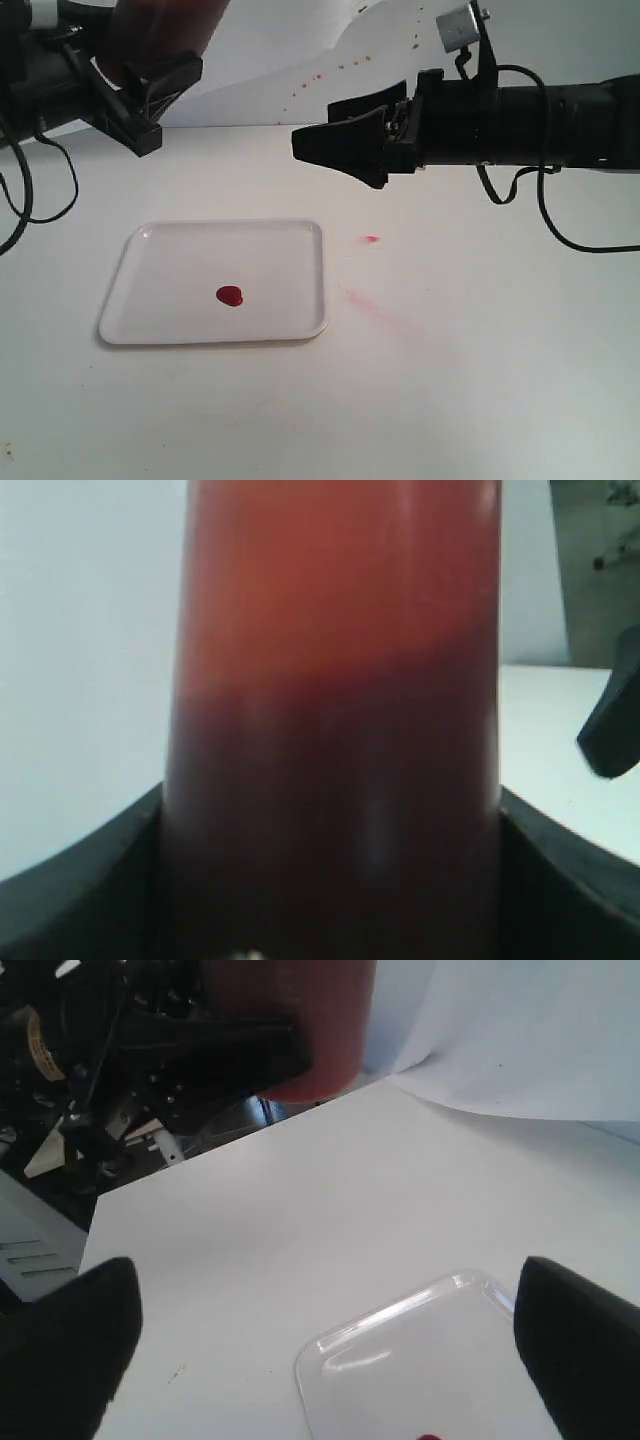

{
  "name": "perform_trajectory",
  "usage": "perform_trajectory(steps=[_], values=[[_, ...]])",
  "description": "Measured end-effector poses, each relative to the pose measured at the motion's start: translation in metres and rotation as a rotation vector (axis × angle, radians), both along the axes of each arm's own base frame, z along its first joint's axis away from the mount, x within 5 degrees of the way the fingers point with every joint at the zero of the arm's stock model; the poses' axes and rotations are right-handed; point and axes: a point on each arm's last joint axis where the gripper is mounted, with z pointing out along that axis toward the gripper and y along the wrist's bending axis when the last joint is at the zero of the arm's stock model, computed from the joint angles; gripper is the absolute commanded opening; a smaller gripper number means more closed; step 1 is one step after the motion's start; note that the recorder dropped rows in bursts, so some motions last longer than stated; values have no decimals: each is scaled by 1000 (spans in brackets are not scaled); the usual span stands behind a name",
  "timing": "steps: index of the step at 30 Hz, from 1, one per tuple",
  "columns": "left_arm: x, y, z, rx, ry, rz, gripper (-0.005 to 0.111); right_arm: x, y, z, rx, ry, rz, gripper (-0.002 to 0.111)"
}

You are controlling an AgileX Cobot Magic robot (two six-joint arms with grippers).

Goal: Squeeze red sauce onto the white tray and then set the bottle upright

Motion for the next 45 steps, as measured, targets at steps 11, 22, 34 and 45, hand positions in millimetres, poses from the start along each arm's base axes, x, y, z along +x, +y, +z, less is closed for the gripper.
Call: perform_trajectory(steps=[11,22,34,45], values=[[14,-19,-95,-235,214,-234,0,0,16,-3,-107,-181,-7,92],[19,-19,-124,-196,256,-220,0,33,57,-28,-152,-2,-94,92],[17,-34,-122,-167,191,-227,0,47,84,0,-110,-106,-71,82],[19,-40,-120,-171,154,-187,0,49,85,-1,-127,-93,-112,0]])
